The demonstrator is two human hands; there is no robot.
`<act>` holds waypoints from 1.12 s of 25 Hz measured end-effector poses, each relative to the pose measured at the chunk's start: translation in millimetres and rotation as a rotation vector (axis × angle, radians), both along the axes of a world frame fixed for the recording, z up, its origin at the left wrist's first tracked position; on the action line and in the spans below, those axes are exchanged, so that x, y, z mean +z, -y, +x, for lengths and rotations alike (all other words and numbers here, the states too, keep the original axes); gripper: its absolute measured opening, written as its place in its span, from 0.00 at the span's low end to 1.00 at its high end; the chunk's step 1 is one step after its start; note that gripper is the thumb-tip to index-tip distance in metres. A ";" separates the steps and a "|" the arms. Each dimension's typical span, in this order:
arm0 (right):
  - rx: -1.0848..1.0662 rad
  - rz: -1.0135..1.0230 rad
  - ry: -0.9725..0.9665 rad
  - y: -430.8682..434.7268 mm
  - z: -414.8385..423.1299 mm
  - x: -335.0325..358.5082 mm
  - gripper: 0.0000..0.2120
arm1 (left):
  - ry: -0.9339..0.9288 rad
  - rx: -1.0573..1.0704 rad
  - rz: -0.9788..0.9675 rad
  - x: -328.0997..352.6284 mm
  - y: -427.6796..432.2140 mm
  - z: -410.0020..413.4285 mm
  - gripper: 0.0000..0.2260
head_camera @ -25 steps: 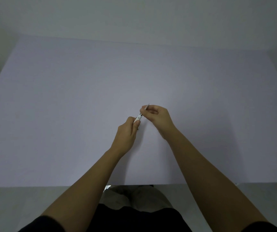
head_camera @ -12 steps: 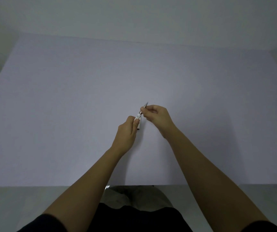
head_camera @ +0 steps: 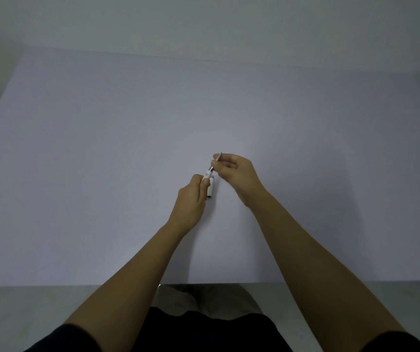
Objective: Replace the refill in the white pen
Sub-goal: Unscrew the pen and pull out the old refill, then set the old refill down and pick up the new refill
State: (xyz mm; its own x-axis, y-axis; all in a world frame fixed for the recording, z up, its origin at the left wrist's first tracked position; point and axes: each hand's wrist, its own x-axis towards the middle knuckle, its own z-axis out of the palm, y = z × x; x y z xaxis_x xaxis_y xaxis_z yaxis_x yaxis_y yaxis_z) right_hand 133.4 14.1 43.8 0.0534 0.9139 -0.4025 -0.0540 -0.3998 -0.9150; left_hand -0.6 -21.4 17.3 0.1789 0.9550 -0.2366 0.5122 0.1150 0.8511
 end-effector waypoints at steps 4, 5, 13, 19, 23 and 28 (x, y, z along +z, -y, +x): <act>-0.055 0.010 -0.046 -8.2 4.6 1.7 0.12 | -0.008 0.007 -0.010 -5.8 -0.4 -1.1 0.16; -0.048 0.012 -0.049 -9.7 5.7 2.4 0.13 | -0.014 0.004 -0.014 -7.2 -0.5 -1.3 0.17; -0.185 0.047 -0.174 -13.0 7.4 -6.1 0.13 | 0.005 0.021 -0.071 -12.7 1.9 -3.8 0.16; -0.272 0.040 -0.069 -13.6 14.1 -22.5 0.11 | 0.135 0.096 -0.067 -3.7 1.0 -4.4 0.16; -0.091 -0.066 0.433 1.6 8.7 -47.0 0.13 | 0.182 0.117 -0.070 -1.7 -3.7 -4.5 0.15; -0.060 -0.117 0.610 13.3 1.7 -74.9 0.10 | 0.146 0.117 -0.052 -3.5 -5.8 -9.6 0.14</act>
State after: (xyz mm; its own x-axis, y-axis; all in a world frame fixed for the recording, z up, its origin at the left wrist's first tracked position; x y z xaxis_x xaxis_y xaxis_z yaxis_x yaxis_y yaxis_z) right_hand 135.1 0.8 -31.1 0.3550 0.8538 -0.3807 0.4392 -0.5118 -0.7383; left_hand -10.3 -15.6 13.8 0.1034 0.9586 -0.2654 0.3643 0.2118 0.9069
